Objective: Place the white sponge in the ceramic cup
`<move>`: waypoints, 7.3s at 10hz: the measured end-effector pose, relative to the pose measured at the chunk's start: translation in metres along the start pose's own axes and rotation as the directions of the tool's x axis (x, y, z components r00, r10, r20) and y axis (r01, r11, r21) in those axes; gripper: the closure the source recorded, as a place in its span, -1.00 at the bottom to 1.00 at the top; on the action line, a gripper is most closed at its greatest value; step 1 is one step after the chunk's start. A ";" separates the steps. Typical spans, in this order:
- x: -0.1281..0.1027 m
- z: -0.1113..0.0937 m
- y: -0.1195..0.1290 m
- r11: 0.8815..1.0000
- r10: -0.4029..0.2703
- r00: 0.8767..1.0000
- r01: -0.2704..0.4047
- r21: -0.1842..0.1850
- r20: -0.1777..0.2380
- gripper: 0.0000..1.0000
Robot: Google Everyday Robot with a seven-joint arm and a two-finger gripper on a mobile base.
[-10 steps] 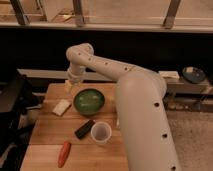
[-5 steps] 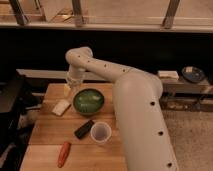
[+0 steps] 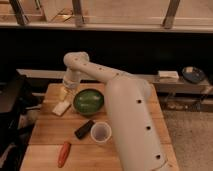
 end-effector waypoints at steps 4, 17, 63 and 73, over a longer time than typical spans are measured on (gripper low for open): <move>-0.018 0.014 -0.010 1.000 -0.027 1.000 0.027 0.014 -0.010 -0.20; -0.013 0.070 -0.011 0.997 -0.017 0.999 0.014 -0.073 -0.041 -0.12; 0.215 -0.144 0.044 0.984 0.146 0.988 -0.141 -0.107 0.043 1.00; 0.310 -0.160 0.026 0.942 0.322 0.940 -0.307 -0.134 0.111 0.37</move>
